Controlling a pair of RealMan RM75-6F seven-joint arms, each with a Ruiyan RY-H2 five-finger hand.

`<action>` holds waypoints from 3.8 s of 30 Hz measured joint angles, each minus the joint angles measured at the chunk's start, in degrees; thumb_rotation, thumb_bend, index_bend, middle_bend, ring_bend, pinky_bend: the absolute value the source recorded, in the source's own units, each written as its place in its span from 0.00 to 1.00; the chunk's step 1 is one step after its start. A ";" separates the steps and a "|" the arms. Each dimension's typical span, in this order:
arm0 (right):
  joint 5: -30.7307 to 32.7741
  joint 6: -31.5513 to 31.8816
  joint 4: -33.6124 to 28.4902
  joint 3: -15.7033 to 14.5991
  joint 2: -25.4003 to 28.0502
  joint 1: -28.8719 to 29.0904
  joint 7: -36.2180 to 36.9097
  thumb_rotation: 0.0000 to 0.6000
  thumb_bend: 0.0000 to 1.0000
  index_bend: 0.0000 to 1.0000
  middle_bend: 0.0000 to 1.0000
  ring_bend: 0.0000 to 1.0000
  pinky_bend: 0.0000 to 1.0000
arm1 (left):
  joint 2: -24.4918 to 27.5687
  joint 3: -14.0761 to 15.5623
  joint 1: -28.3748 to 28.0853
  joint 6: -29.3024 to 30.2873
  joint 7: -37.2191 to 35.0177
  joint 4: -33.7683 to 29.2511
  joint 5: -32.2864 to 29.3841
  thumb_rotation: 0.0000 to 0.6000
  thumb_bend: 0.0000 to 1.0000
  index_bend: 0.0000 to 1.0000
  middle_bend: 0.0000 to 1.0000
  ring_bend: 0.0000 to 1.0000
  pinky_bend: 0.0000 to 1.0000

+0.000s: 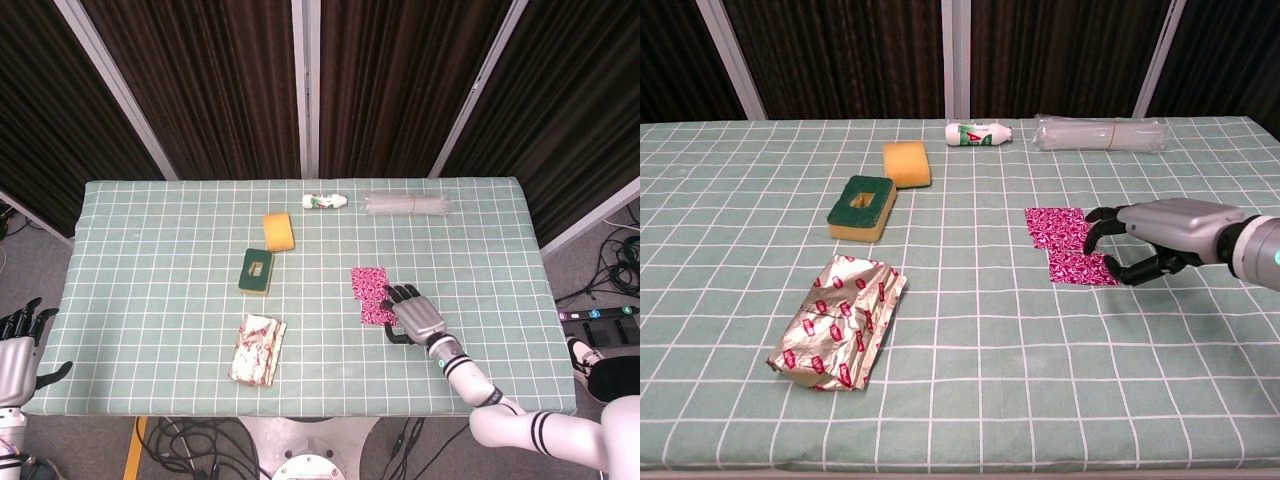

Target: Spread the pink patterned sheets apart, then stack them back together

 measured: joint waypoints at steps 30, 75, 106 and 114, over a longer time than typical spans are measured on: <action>4.32 -4.54 15.61 3.57 -11.57 5.20 0.07 0.43 0.56 0.23 0.00 0.00 0.00 | -0.26 0.34 0.88 0.62 -0.67 0.56 -0.10 1.00 0.12 0.27 0.19 0.15 0.17; -2.20 4.03 1.42 7.33 4.72 -1.88 11.61 0.80 0.14 0.25 0.05 0.00 0.00 | 0.15 0.05 0.25 1.42 0.87 -1.49 1.37 1.00 0.12 0.27 0.20 0.15 0.17; 12.20 -9.68 31.24 9.24 -18.55 12.41 -0.32 1.00 0.16 0.27 0.07 0.00 0.00 | -0.32 0.57 1.35 1.25 -0.62 0.15 0.40 1.00 0.12 0.27 0.20 0.15 0.17; 11.66 -10.11 33.15 9.60 -19.70 12.54 0.32 1.00 0.17 0.31 0.07 0.00 0.00 | -0.23 0.47 1.36 1.08 -0.54 0.11 0.20 1.00 0.12 0.27 0.20 0.15 0.17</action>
